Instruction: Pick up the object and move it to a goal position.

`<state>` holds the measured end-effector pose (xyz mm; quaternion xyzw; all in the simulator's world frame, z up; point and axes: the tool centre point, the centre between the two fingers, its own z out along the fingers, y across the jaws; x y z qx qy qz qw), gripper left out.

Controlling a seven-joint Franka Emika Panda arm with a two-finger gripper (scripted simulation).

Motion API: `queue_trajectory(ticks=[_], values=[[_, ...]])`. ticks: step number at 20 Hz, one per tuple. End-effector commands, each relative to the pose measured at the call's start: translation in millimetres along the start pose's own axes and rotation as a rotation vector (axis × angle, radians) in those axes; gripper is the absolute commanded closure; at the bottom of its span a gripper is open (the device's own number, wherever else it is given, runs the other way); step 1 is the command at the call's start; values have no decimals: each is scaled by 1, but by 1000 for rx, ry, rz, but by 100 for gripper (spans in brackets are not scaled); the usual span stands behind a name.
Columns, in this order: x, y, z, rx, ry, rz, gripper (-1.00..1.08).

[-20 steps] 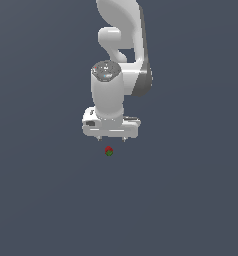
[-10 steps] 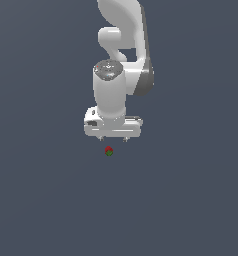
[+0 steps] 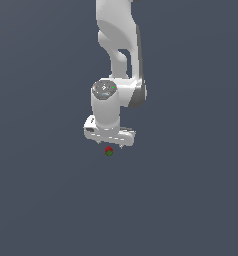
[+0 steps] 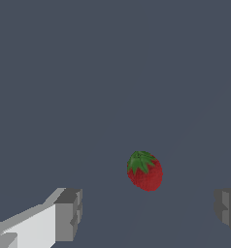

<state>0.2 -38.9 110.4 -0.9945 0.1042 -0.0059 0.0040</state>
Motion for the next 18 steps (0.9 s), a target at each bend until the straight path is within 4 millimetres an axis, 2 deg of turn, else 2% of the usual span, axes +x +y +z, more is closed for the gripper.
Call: queue_trajectory(ticks=[1, 6, 14, 18], values=[[-4, 6, 16, -3, -4, 48, -92], [-9, 14, 34, -9, -10, 102, -92], [-10, 14, 42, -10, -11, 105, -92], [-11, 15, 58, -10, -11, 107, -92]])
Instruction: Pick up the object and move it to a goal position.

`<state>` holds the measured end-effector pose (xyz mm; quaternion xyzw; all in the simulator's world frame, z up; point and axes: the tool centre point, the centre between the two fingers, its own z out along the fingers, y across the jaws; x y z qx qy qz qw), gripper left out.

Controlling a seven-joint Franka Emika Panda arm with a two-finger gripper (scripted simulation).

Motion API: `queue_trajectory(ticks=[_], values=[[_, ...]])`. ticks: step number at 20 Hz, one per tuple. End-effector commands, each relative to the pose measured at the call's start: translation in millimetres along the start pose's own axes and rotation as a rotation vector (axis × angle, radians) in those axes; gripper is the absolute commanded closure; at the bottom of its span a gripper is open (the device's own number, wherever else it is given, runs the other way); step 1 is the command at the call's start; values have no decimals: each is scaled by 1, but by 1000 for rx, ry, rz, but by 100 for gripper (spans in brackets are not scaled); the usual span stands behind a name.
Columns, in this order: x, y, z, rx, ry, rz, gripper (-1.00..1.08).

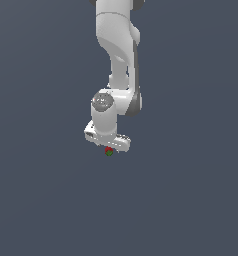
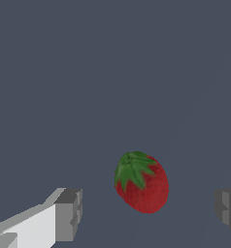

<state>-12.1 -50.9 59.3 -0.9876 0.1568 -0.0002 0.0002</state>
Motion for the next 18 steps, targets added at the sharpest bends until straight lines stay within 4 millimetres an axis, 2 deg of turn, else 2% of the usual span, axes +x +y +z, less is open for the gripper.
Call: queue_trajectory(ticks=[1, 5, 10, 11, 18], values=[[-1, 0, 13, 0, -1, 2, -92], [-1, 1, 30, 0, -1, 3, -92], [0, 1, 37, 0, 0, 4, -92], [0, 1, 37, 0, 0, 4, 108], [0, 1, 37, 0, 0, 4, 108]])
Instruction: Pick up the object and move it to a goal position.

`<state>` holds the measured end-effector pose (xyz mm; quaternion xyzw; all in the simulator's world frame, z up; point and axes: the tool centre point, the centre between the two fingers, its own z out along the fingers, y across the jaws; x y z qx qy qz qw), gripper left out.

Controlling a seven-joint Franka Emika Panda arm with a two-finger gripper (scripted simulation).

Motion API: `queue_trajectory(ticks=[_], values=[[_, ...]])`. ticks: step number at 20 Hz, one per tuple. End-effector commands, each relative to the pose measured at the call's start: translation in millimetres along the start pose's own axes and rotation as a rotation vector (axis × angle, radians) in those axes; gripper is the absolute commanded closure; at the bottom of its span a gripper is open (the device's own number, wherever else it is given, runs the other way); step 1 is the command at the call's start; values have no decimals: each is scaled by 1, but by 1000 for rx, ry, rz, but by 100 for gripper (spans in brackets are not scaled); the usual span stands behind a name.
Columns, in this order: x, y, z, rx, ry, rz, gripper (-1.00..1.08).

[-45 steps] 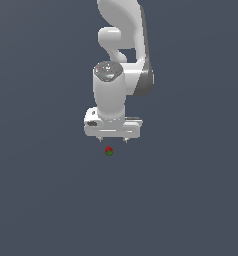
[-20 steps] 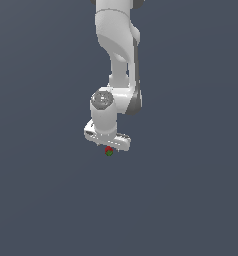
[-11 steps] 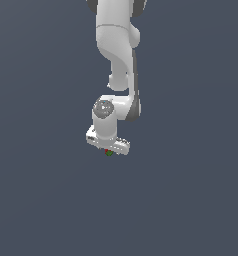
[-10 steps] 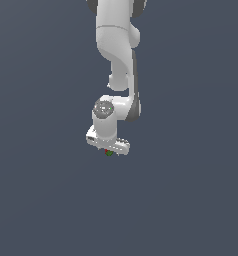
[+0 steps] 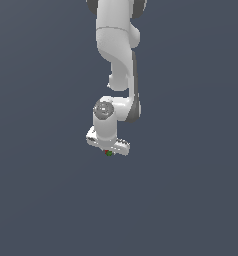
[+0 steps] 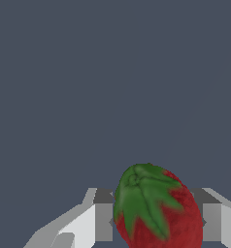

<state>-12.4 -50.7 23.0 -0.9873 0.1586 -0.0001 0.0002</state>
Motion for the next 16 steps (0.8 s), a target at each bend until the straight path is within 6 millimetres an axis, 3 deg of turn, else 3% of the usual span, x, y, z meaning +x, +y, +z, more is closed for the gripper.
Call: queue_trajectory(ticks=[1, 8, 16], values=[[0, 1, 0, 0, 0, 1, 108], [3, -6, -5, 0, 0, 0, 108], [22, -38, -29, 0, 0, 0, 108]])
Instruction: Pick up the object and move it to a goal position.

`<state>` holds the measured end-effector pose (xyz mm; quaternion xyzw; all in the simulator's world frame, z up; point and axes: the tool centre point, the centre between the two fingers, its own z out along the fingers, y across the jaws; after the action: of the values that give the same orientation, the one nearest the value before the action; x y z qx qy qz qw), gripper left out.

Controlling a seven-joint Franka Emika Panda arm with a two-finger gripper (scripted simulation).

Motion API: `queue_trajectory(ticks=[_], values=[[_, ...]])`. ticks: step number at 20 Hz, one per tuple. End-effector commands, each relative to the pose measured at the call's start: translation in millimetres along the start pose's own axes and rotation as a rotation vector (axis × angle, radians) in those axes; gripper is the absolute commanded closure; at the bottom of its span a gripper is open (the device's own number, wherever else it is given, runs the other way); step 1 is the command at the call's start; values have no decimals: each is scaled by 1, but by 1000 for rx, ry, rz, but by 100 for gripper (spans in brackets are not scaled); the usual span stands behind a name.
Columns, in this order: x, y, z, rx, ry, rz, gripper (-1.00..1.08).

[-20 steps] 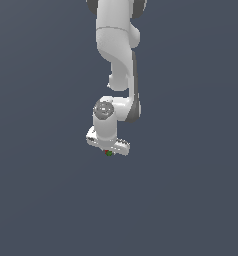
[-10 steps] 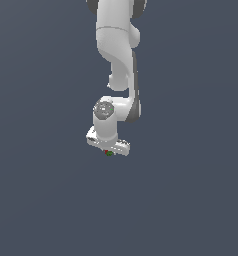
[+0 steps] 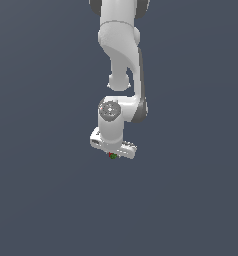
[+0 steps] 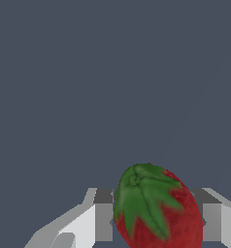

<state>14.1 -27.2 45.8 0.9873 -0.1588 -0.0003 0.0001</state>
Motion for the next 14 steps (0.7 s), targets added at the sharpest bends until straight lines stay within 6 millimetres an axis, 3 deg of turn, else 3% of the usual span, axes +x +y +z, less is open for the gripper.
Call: queue_trajectory(ticks=[1, 14], values=[[8, -13, -10, 0, 1, 0, 108], [54, -89, -66, 0, 1, 0, 108]])
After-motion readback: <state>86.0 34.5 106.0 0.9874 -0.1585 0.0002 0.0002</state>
